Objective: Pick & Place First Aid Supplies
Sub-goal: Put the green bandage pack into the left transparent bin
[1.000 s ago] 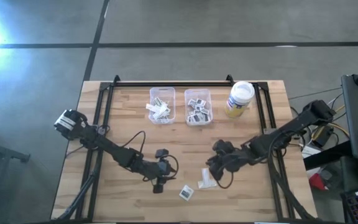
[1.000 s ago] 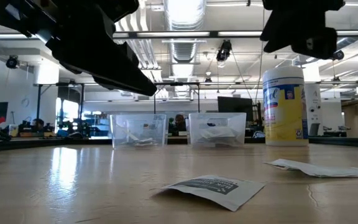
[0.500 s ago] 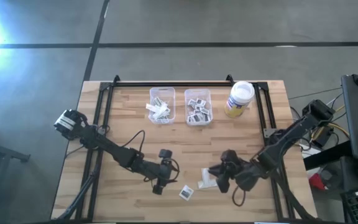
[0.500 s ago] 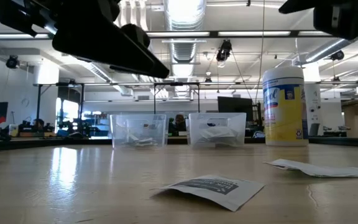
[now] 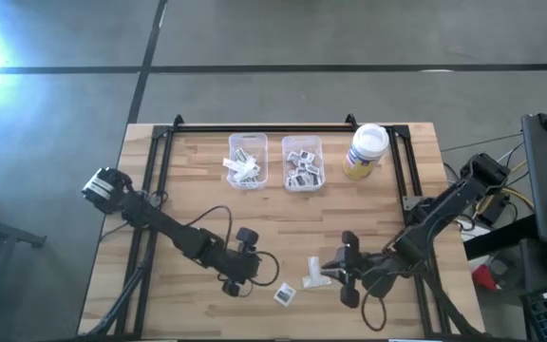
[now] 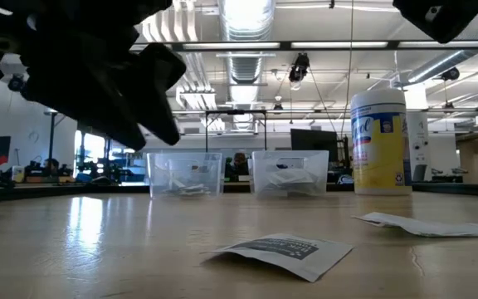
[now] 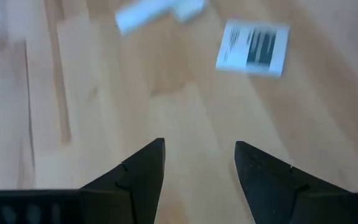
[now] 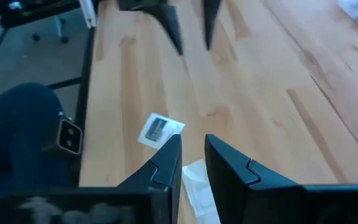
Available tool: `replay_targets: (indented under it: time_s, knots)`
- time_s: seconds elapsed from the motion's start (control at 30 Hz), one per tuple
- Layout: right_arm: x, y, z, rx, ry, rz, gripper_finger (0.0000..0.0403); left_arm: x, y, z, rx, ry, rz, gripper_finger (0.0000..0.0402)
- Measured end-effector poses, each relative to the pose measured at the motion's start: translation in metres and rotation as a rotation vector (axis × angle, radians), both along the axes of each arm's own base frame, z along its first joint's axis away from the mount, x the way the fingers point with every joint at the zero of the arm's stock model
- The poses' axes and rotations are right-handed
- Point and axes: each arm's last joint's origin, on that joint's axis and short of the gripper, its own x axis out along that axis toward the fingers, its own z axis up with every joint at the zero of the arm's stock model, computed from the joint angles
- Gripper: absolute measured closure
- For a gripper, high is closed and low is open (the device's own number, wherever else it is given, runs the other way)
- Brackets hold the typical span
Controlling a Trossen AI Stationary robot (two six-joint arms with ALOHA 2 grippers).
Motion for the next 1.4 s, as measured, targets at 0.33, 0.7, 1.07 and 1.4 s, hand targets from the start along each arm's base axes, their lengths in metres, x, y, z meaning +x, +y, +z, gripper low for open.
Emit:
replay_targets:
  time_s: [0.33,0.7,1.07,1.4]
  knots:
    - [0.01,0.026,0.006,-0.081,-0.051,0.159,0.0331,-0.015,0.008,0.005,0.073,0.235,0.083,0.0195]
    - [0.034,0.05,0.009,-0.334,0.219,0.193,0.0333,-0.03,0.015,0.015,0.068,0.306,0.153,0.0195]
    - [0.063,0.077,-0.018,-0.485,0.432,0.191,0.0331,-0.033,0.016,0.018,0.07,0.306,0.159,0.0195]
    - [0.085,0.093,-0.03,-0.409,0.472,0.19,0.0311,-0.033,0.016,0.018,0.075,0.31,0.156,0.0195]
